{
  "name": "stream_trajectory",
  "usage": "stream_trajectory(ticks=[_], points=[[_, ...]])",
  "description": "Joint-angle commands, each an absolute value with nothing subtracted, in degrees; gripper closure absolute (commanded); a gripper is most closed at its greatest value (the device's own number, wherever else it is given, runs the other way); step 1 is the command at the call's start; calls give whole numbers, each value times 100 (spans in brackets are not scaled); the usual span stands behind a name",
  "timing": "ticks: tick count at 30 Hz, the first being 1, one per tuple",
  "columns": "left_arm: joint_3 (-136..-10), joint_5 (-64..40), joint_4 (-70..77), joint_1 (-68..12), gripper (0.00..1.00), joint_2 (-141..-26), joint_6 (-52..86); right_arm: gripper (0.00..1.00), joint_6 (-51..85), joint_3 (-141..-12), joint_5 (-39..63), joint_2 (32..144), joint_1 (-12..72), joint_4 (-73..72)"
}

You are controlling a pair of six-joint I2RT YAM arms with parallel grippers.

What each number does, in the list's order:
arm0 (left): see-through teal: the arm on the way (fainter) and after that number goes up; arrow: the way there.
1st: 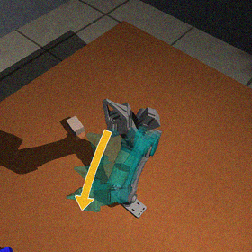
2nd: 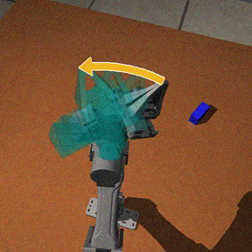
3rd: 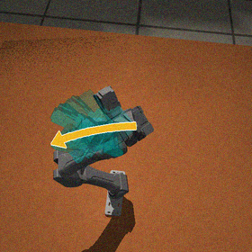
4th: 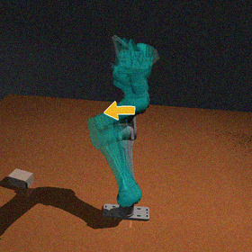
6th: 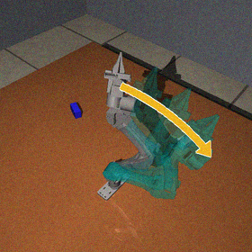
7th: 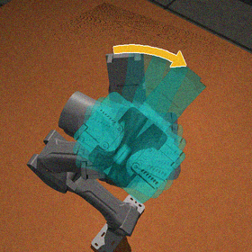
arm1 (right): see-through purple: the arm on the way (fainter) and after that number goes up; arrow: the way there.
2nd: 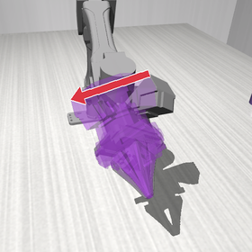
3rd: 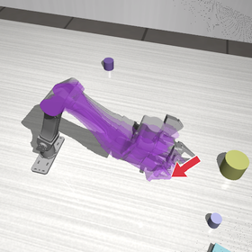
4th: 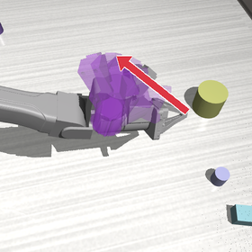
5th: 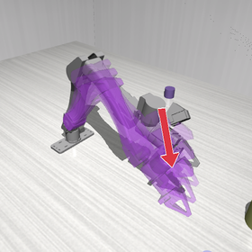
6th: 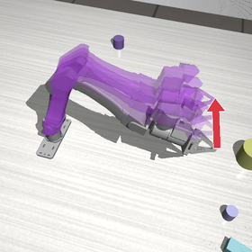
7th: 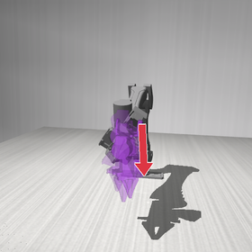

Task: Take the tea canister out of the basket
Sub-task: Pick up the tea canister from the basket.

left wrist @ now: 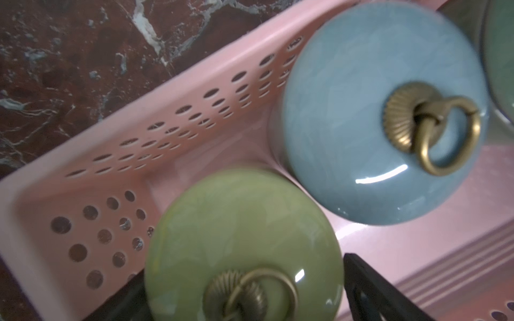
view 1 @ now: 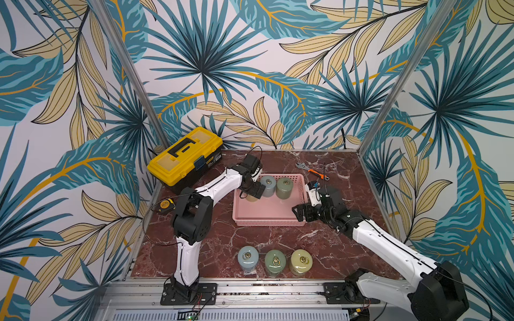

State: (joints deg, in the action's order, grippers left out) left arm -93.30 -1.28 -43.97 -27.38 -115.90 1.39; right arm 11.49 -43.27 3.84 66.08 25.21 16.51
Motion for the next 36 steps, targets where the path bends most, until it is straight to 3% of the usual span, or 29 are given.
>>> stream_trajectory(ticks=[1, 13, 25, 36], points=[[-9715, -128, -4464, -2691, 1, -11694, 23, 1, 1050, -4251, 448, 6662, 2513, 1573], [-9771, -143, -4432, -2650, 16, -11812, 23, 1, 1053, -4258, 483, 6682, 2512, 1582], [-9498, -103, -4178, -2640, 44, -11433, 46, 1, 1047, -4263, 483, 6705, 2511, 1582], [-9349, -187, -4217, -2644, 51, -10949, 67, 1, 1048, -4280, 475, 6732, 2513, 1595]])
